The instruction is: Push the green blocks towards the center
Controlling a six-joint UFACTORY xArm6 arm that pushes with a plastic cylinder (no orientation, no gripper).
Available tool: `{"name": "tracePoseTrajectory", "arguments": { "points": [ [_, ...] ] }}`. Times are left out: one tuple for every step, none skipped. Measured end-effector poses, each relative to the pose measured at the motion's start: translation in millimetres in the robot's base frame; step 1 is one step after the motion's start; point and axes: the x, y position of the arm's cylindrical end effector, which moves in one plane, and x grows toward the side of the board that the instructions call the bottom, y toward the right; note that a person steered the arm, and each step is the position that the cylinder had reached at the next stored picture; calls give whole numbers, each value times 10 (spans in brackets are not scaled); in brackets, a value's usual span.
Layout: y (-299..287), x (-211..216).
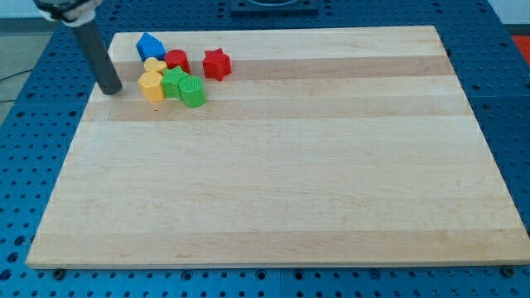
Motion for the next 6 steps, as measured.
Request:
{"name": "tracePoseTrajectory", "arguments": {
  "points": [
    [-62, -190],
    [444, -400],
    [1127, -355],
    [1097, -149],
    [1172, 279],
    [1547, 582]
  ]
}}
